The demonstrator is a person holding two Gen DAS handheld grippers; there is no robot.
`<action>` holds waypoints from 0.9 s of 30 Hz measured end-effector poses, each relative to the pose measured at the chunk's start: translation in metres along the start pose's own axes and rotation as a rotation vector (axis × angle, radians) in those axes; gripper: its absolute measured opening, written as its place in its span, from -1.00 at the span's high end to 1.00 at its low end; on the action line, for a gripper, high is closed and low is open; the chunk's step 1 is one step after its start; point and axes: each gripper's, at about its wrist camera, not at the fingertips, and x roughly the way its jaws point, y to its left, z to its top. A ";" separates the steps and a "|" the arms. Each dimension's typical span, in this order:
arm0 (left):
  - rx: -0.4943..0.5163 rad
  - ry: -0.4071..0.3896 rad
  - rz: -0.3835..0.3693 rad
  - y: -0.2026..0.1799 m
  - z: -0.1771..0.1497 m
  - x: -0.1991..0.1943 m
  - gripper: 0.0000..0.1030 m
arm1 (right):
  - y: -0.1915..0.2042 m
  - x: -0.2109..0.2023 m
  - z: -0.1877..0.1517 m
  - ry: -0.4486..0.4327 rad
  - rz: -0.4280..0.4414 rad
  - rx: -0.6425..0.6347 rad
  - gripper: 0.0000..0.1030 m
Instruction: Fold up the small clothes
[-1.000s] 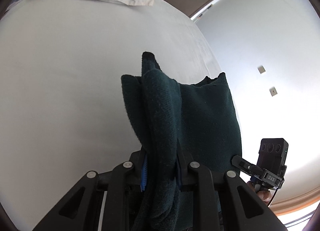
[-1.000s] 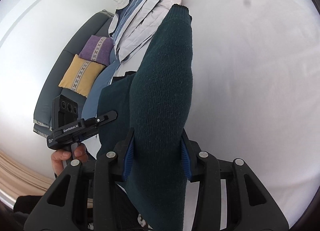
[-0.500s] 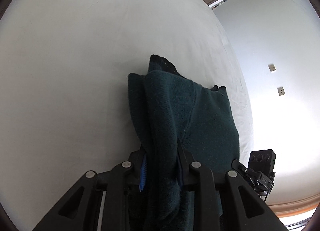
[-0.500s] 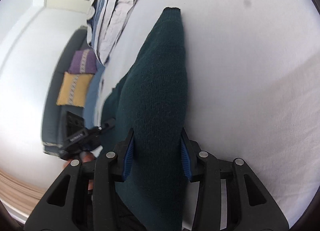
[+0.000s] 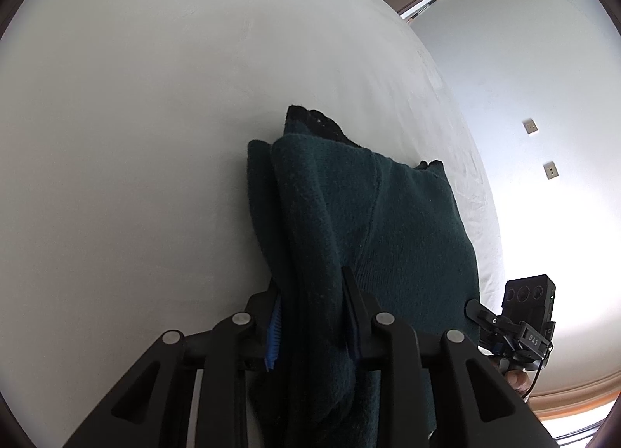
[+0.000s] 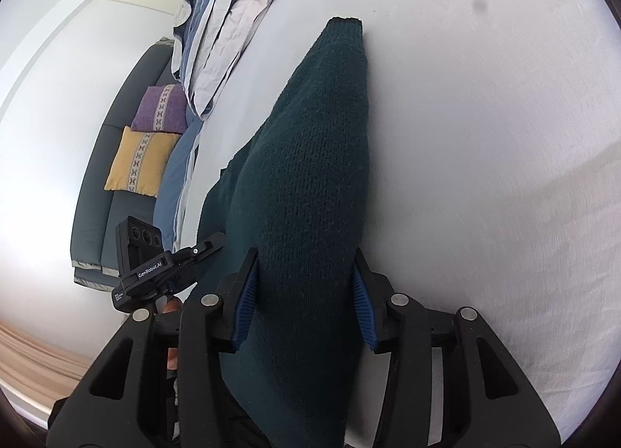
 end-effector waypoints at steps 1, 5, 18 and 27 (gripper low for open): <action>0.001 0.001 0.001 0.000 0.000 0.001 0.39 | -0.002 0.001 0.000 -0.002 0.007 0.005 0.19; -0.012 -0.003 -0.004 0.002 -0.003 -0.002 0.26 | -0.006 0.005 -0.001 -0.015 0.052 0.009 0.17; 0.234 -0.342 0.304 -0.056 -0.060 -0.086 -0.59 | 0.031 -0.074 -0.016 -0.249 -0.257 -0.121 0.02; 0.476 -0.749 0.590 -0.136 -0.121 -0.137 -1.00 | 0.121 -0.097 -0.056 -0.438 -0.533 -0.442 -0.39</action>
